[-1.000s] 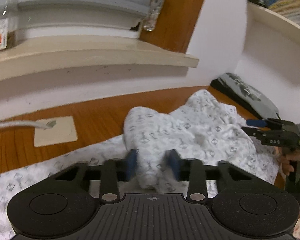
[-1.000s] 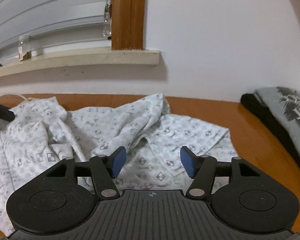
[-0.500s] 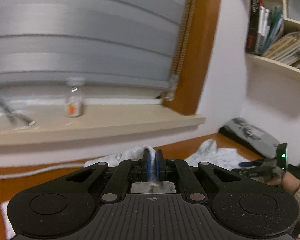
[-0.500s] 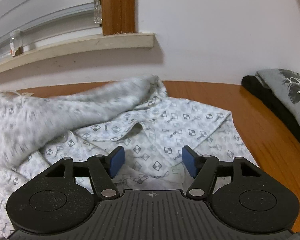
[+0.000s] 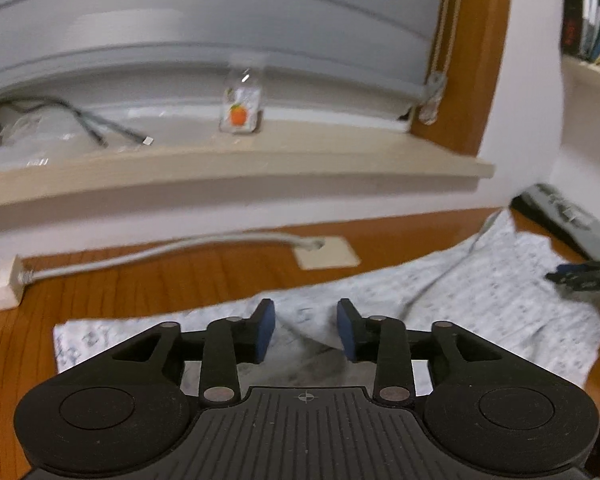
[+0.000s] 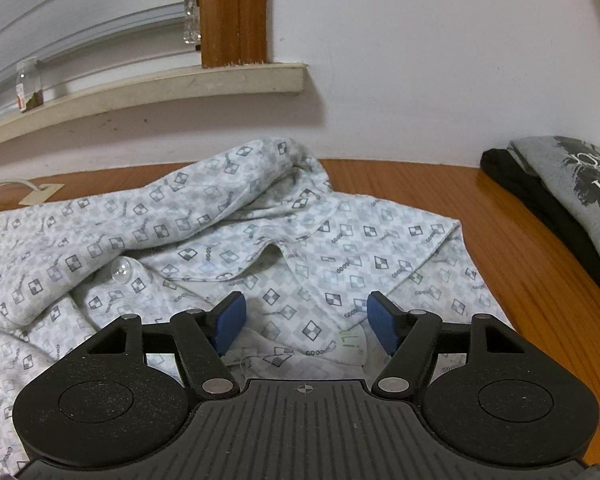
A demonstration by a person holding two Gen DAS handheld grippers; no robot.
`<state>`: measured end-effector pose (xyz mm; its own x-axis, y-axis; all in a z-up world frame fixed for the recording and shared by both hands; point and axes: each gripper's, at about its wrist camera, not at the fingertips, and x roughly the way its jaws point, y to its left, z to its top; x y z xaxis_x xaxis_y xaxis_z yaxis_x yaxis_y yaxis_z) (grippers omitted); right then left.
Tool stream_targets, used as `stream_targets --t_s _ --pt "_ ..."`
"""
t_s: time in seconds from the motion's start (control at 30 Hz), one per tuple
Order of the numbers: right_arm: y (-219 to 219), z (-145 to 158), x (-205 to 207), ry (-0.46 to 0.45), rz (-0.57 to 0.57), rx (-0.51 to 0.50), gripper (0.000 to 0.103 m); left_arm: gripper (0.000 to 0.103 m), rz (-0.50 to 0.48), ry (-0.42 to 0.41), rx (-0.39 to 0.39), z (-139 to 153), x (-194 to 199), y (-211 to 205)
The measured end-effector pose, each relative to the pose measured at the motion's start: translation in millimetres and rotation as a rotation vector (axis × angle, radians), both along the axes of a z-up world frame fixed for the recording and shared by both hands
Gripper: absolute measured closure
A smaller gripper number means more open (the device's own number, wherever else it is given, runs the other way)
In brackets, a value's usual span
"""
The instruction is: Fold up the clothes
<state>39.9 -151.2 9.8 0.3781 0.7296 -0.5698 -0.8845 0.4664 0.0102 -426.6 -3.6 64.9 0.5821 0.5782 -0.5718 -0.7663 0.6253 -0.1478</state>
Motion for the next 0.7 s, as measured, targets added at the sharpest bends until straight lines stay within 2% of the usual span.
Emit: stream_targets --t_s 0.2,0.23,0.3,0.33,0.37,0.43,0.57,0.7 --pt "0.1 0.3 0.1 0.001 0.0 0.0 0.036 0.06 -0.029 -0.055 -0.086 -17.0 1.8 6.6" --pt "0.1 0.3 0.2 0.0 0.0 -0.001 0.036 0.062 -0.038 -0.07 -0.095 -18.1 3.4 6.6" --pt "0.1 0.2 0.2 0.0 -0.001 -0.001 0.036 0.073 -0.073 -0.087 -0.094 -16.4 13.6 3.7" --pt "-0.1 0.3 0.2 0.001 -0.001 -0.001 0.036 0.085 -0.094 -0.089 -0.093 -14.8 20.7 2.1" --pt "-0.1 0.3 0.2 0.001 -0.001 0.0 0.036 0.092 -0.114 -0.092 -0.092 -13.1 27.9 0.6" --pt "0.0 0.3 0.5 0.002 -0.002 0.0 0.036 0.096 -0.167 -0.095 -0.083 -8.0 47.2 -6.2" --pt "0.0 0.1 -0.1 0.002 -0.003 0.0 0.036 0.097 -0.298 -0.072 -0.065 -0.4 91.6 -31.7" --pt "0.2 -0.1 0.3 0.002 -0.002 -0.001 0.036 0.095 -0.391 -0.02 -0.039 0.5 116.9 -61.1"
